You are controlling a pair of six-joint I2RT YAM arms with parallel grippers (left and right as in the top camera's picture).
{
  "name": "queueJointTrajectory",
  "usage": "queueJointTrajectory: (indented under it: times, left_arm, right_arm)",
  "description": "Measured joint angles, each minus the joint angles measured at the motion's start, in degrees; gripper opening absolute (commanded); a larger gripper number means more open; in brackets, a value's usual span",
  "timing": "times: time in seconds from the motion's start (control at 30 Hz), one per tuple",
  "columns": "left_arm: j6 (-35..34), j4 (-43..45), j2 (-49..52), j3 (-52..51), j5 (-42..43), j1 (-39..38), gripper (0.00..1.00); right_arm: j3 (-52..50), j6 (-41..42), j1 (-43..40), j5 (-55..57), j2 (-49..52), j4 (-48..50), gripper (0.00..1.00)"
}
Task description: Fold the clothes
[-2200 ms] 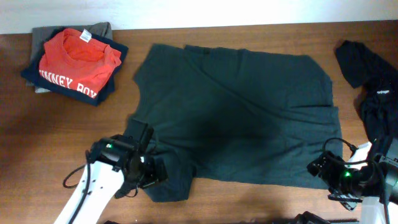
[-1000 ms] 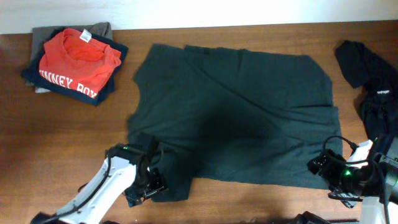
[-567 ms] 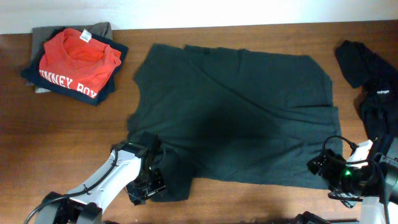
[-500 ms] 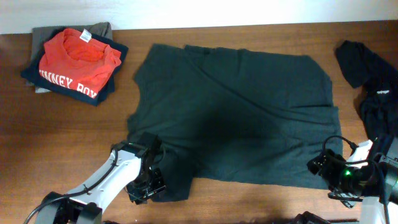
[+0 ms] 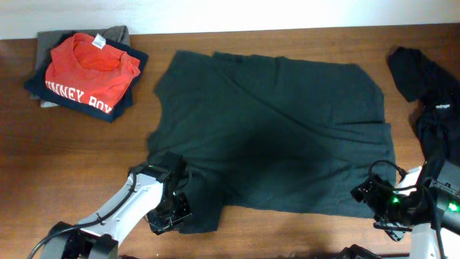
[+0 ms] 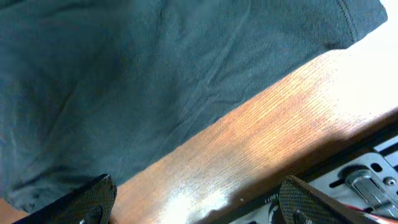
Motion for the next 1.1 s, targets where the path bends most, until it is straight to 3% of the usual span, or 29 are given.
queueJointTrajectory:
  times: [0.33, 0.9, 1.1]
  left_arm:
    - [0.0, 0.8, 0.0, 0.0, -0.8, 0.0, 0.01]
    - [0.0, 0.8, 0.0, -0.1, 0.2, 0.0, 0.01]
    - [0.0, 0.8, 0.0, -0.2, 0.6, 0.0, 0.01]
  right_arm:
    - [-0.2, 7.0, 0.0, 3.9, 2.9, 2.6, 0.88]
    - [-0.5, 23.7, -0.1, 19.6, 18.9, 13.0, 0.89]
    - [-0.5, 26.1, -3.7, 22.5, 22.5, 13.8, 0.89]
